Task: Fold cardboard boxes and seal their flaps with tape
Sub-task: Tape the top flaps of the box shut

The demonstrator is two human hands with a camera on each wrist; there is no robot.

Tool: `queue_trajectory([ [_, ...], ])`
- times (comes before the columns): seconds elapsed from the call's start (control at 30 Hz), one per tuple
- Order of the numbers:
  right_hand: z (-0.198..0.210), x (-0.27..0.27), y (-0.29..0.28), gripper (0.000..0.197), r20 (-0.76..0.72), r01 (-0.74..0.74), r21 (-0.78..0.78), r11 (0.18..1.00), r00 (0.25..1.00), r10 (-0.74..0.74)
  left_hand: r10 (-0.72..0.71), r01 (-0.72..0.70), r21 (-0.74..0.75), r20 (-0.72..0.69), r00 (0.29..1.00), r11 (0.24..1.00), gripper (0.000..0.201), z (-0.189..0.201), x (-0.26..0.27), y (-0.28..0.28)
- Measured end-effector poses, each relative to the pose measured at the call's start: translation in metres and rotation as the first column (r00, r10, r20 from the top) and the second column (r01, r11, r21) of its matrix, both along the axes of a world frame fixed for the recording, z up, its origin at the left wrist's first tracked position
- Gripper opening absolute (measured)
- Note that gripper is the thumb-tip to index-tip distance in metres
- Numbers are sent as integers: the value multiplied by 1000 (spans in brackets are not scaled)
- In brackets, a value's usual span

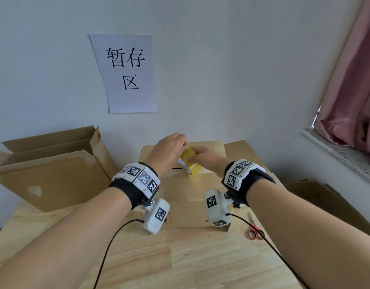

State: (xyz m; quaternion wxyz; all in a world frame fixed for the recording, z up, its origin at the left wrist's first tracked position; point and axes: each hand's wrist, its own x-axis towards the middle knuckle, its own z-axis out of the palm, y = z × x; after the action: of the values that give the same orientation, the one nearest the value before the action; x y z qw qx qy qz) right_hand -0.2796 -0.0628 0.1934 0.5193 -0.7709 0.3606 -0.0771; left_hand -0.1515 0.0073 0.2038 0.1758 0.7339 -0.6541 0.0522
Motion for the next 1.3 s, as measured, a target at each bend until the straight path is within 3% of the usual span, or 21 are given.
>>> queue_trajectory([
  [0.17, -2, -1, 0, 34, -15, 6, -15, 1000, 1000, -6, -52, 48, 58, 59, 997, 997, 13, 3, -1, 0],
  [0.4, -3, 0, 1, 33, -1, 5, -41, 999, 1000, -5, 37, -13, 77, -324, 945, 997, 8, 16, 3, 3],
  [0.6, -4, 1, 1, 44, -14, -14, -79, 997, 1000, 13, 121, -88, 104, -384, 916, 991, 18, 16, 9, 0],
  [0.77, -1, -1, 2, 37, 23, -29, -87, 996, 999, 31, 107, -75, 111, -316, 943, 991, 4, 16, 10, 0],
  [1.1, -2, 5, -1, 31, -42, -37, -114, 993, 999, 32, 71, -61, 147, -65, 995, 987, 14, 22, -7, 2],
  [1.3, -3, 5, -3, 30, -55, -37, -151, 988, 998, 29, 29, -16, 200, -62, 998, 980, 13, 28, -16, -3],
])
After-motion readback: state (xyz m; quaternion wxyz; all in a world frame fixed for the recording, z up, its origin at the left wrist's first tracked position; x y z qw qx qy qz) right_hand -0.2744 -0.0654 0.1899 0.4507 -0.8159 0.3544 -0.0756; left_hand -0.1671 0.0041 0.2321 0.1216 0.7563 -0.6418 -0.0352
